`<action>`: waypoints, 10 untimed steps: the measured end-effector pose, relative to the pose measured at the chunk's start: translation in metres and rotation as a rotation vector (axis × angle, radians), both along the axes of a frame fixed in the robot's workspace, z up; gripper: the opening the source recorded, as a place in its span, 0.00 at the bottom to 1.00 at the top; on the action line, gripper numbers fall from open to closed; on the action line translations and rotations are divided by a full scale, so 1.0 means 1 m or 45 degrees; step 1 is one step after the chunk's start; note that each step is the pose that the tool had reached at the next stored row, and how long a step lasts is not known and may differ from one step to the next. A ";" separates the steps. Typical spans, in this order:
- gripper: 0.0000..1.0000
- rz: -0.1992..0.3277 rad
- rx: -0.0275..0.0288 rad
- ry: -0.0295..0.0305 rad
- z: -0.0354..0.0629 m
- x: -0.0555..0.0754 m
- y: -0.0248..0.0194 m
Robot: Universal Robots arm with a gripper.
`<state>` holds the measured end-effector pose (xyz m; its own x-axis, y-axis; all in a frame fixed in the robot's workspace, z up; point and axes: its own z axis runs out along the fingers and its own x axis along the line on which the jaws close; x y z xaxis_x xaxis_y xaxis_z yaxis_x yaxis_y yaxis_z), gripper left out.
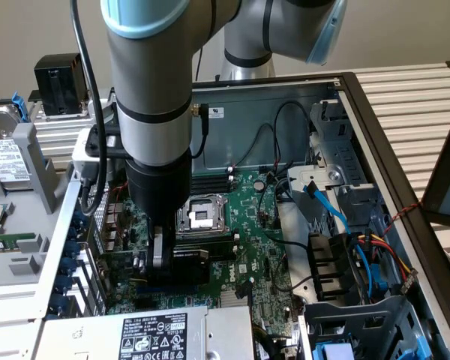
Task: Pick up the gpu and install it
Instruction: 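Insert the gpu into the slot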
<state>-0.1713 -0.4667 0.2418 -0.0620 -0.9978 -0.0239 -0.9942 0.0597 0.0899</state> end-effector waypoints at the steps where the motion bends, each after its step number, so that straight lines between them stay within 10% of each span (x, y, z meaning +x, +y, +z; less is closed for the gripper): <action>1: 0.27 0.000 0.0000 0.0001 -0.0001 0.000 0.0000; 10: 0.27 0.000 -0.0002 0.0000 -0.0002 0.000 0.0004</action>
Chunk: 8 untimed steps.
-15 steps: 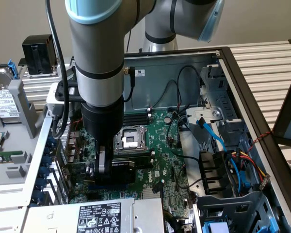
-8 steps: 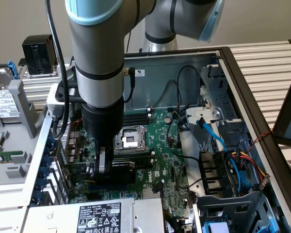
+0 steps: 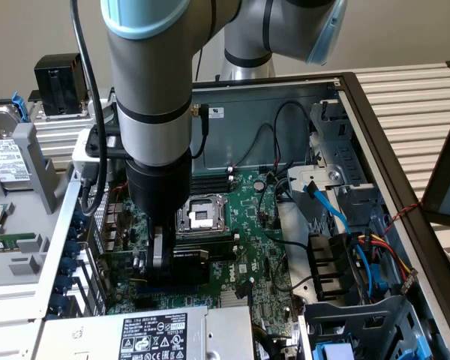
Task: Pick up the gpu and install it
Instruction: 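Insert the gpu into the slot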
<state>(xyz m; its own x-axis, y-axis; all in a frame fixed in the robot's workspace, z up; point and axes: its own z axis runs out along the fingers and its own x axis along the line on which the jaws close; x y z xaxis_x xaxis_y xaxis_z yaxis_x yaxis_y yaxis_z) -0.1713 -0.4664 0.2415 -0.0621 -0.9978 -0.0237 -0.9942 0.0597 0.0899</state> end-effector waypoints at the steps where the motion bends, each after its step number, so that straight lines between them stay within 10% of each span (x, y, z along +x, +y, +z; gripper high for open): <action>1: 0.27 0.000 -0.0003 0.0001 0.0000 0.000 0.0000; 8: 0.27 0.000 -0.0010 0.0000 -0.0001 -0.001 0.0002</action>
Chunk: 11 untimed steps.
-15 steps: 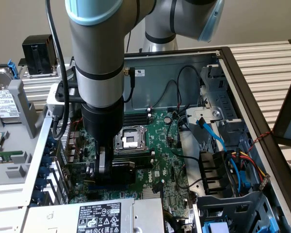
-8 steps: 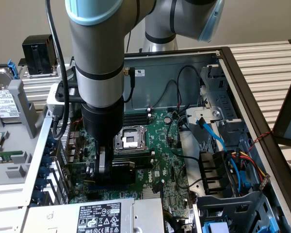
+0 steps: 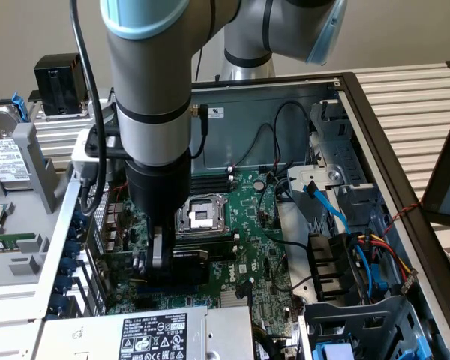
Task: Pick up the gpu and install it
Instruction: 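Insert the gpu into the slot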
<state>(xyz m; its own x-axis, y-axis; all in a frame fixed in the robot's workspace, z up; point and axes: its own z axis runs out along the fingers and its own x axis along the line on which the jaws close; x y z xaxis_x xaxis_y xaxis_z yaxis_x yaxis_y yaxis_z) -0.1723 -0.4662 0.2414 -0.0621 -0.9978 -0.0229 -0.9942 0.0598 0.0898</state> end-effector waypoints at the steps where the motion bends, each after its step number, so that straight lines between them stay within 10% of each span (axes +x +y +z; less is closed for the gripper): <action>1: 0.27 0.000 -0.0002 0.0002 0.0001 0.000 0.0000; 11: 0.27 0.000 -0.0006 0.0002 0.0000 0.000 0.0002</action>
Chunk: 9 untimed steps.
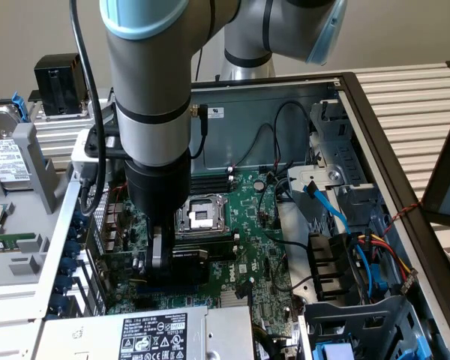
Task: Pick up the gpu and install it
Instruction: 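Insert the gpu into the slot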
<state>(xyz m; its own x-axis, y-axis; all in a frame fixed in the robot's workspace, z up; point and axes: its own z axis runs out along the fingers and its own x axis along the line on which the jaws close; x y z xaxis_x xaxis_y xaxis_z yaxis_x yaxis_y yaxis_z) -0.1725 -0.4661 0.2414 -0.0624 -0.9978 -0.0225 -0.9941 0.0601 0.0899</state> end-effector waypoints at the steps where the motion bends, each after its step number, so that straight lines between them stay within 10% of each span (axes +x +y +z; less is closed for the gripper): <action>1: 0.27 0.000 -0.0001 0.0001 0.0000 0.000 0.0001; 9: 0.27 -0.004 -0.0006 0.0001 -0.0003 0.000 0.0005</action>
<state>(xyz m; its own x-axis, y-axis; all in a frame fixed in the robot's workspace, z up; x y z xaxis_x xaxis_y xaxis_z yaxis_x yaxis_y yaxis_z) -0.1728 -0.4655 0.2411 -0.0654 -0.9976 -0.0220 -0.9939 0.0631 0.0899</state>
